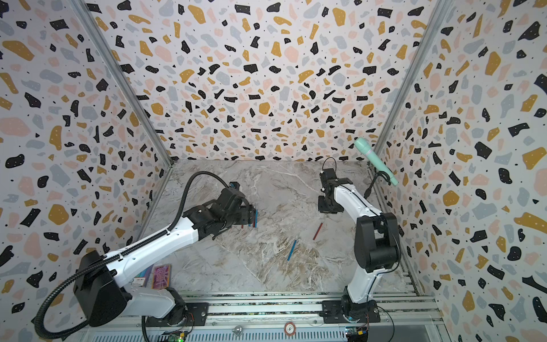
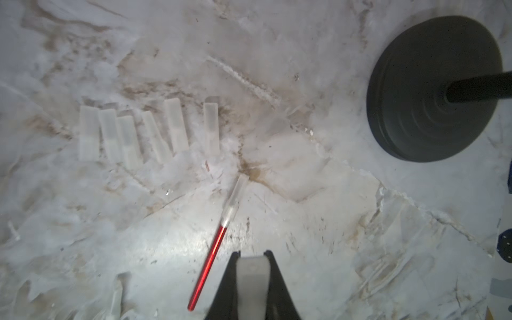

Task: Remove protective caps from carving knives
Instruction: Place the protective sleeve at the center of the board.

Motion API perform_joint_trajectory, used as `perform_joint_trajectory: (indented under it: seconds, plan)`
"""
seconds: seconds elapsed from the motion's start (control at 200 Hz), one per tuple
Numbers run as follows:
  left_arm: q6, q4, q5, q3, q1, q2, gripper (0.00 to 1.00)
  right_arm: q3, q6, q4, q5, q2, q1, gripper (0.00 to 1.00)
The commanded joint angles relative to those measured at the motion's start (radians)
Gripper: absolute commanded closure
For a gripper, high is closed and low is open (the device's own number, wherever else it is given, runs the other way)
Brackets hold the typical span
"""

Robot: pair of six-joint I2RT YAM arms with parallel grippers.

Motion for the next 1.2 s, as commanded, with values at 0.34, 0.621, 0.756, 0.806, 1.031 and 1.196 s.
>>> perform_joint_trajectory:
  seconds: [0.34, 0.621, 0.756, 0.806, 1.031, 1.196]
  plan:
    - [-0.053, 0.117, 0.037, -0.19, -0.024, -0.124, 0.09, 0.164, -0.021, 0.0, -0.034, 0.208, -0.037, 1.0]
    - [-0.061, 0.139, 0.047, -0.198, -0.032, -0.093, 0.09, 0.204, -0.048, -0.022, -0.037, 0.254, -0.046, 1.0]
    - [-0.066, 0.143, 0.047, -0.196, -0.044, -0.067, 0.09, 0.223, -0.052, -0.02, -0.064, 0.278, -0.047, 1.0]
    - [-0.065, 0.146, 0.047, -0.195, -0.048, -0.058, 0.09, 0.224, -0.052, -0.019, -0.066, 0.288, -0.047, 1.0]
    - [-0.071, 0.153, 0.047, -0.189, -0.063, -0.034, 0.08, 0.226, -0.053, -0.021, -0.068, 0.301, -0.047, 1.0]
    - [-0.068, 0.15, 0.046, -0.18, -0.066, -0.019, 0.08, 0.221, -0.054, -0.022, -0.07, 0.301, -0.047, 0.93]
